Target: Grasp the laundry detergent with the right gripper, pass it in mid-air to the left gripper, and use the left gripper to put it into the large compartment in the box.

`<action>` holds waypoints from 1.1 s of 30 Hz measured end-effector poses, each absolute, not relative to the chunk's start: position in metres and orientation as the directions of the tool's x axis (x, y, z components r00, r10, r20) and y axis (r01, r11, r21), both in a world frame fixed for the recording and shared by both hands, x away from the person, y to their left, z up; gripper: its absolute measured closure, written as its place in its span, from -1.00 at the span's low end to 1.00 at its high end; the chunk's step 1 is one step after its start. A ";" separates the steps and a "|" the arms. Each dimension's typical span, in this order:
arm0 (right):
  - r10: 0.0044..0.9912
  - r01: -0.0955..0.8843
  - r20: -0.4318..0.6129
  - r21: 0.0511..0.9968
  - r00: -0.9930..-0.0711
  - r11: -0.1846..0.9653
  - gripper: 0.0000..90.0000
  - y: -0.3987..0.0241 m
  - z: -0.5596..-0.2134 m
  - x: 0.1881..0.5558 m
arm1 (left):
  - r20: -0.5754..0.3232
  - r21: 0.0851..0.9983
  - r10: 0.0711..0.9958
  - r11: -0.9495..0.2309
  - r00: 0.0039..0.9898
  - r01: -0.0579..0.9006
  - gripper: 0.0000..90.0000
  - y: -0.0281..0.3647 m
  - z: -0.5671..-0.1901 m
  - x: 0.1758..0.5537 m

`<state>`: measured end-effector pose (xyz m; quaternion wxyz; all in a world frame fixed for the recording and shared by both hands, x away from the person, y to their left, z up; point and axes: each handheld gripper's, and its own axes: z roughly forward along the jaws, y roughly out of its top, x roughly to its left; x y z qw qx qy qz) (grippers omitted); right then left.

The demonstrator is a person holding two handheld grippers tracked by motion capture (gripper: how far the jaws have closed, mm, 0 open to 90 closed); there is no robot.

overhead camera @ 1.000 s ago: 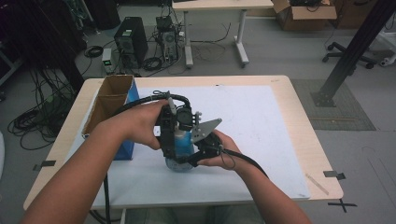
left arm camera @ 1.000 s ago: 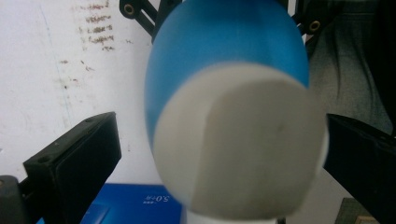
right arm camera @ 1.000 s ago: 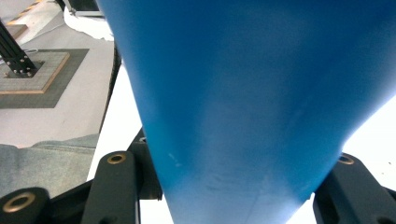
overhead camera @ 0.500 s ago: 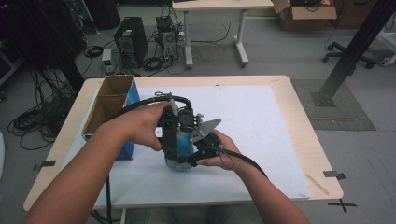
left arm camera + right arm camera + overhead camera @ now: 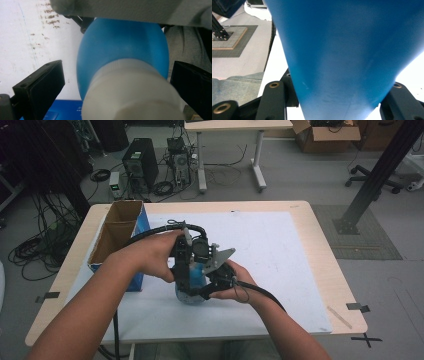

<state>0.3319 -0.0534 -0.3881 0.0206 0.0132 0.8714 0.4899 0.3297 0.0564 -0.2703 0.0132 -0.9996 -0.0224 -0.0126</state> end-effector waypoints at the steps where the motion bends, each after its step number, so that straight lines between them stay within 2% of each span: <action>1: 0.045 0.005 -0.021 0.854 -0.999 0.521 0.01 -0.053 -0.388 0.332 | 0.027 -0.033 0.037 -0.999 0.999 0.038 -0.99 0.056 -0.270 0.330; 14: 0.051 0.007 -0.023 0.855 -0.998 0.519 0.01 -0.052 -0.388 0.331 | 0.023 -0.027 0.046 -0.999 0.999 0.046 -0.96 0.057 -0.273 0.329; 33: 0.051 0.007 -0.023 0.857 -0.998 0.515 0.01 -0.051 -0.387 0.329 | 0.041 -0.039 0.031 -0.999 0.999 0.033 -0.67 0.057 -0.272 0.329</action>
